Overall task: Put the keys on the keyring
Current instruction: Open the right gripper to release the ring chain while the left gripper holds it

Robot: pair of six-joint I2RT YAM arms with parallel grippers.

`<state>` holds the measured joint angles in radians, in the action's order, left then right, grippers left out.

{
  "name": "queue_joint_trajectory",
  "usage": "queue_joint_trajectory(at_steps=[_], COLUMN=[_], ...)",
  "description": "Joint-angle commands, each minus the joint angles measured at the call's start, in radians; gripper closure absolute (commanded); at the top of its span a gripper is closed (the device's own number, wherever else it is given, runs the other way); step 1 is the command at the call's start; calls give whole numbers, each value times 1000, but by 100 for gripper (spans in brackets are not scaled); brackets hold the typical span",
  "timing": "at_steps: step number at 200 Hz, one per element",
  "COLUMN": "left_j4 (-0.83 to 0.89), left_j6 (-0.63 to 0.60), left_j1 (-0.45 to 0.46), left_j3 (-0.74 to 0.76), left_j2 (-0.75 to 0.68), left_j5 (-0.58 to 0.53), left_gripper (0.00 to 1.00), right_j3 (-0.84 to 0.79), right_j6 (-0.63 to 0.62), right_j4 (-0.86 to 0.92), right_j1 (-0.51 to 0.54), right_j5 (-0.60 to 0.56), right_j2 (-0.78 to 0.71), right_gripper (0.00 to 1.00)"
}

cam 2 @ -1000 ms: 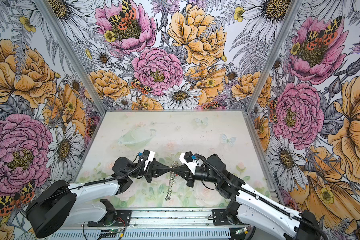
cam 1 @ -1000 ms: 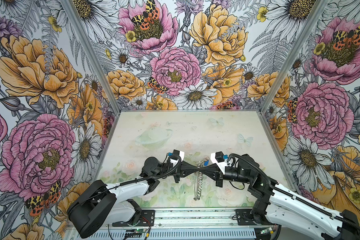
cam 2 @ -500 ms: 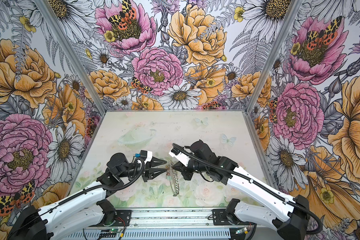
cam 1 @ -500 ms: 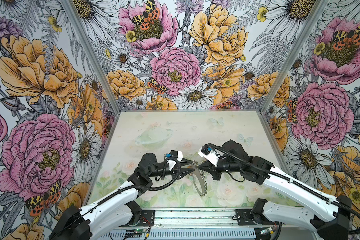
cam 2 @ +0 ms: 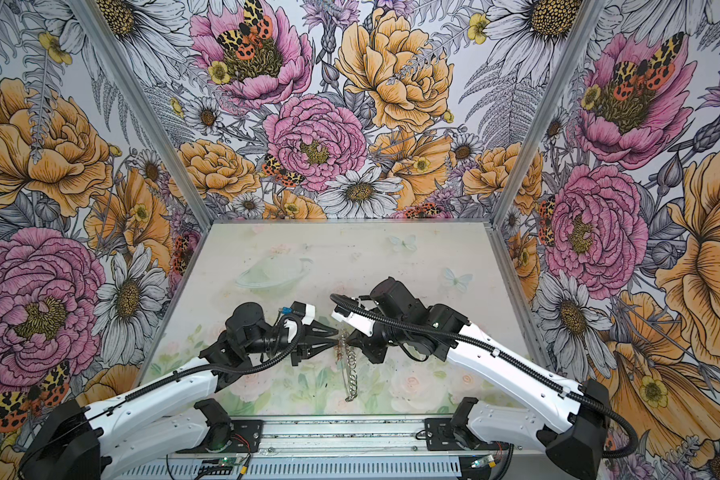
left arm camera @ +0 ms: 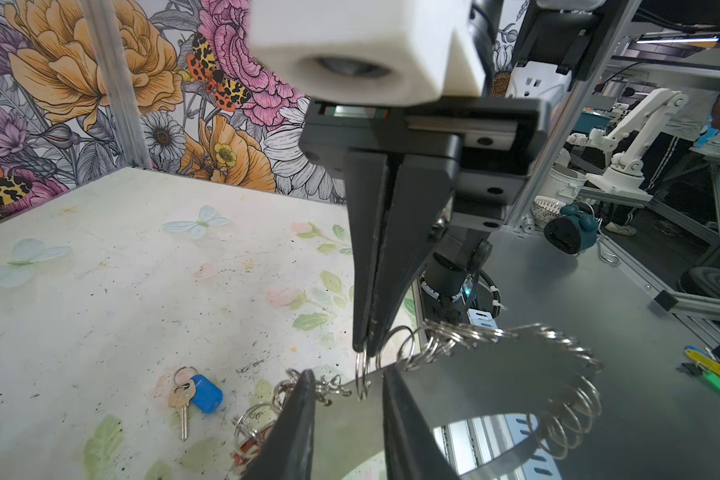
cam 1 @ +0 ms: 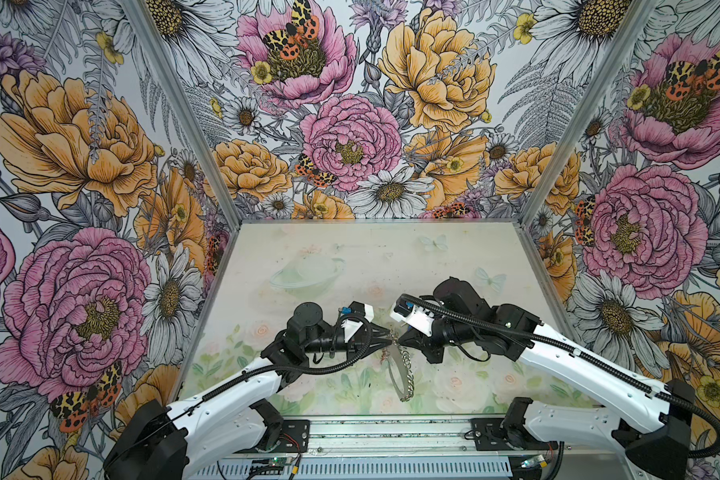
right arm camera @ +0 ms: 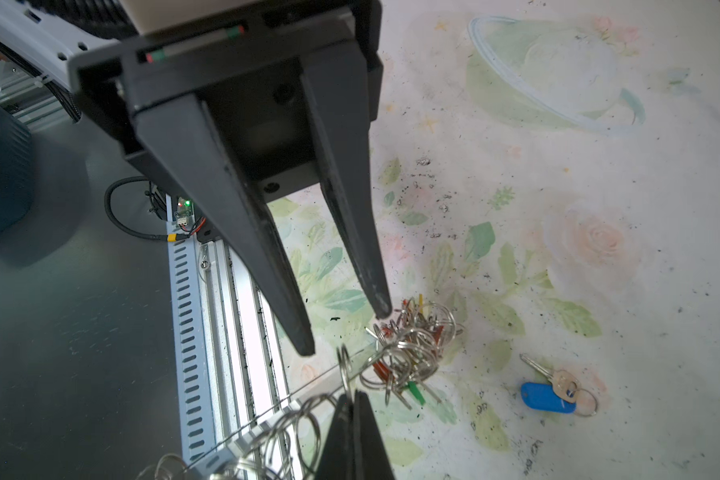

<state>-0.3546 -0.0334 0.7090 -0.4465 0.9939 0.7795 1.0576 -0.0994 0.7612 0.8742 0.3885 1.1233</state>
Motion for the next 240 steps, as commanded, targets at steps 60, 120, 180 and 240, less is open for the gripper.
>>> queue_joint_trajectory(at_steps=[60, 120, 180, 240], left_j4=[16, 22, -26, -43], left_j6=[-14, -16, -1, 28], left_j1=[15, 17, 18, 91], left_j3=[-49, -64, -36, -28], left_j2=[36, 58, 19, 36], left_j5=[47, 55, -71, -526], left_gripper=[78, 97, 100, 100], right_j3=[61, 55, -19, -198], right_j6=[-17, -13, 29, 255], right_j4=[-38, -51, -129, -365], right_j1=[9, 9, 7, -3], right_j5=[2, -12, -125, -407], right_j2=[-5, -3, -96, -171], right_gripper=[100, 100, 82, 68])
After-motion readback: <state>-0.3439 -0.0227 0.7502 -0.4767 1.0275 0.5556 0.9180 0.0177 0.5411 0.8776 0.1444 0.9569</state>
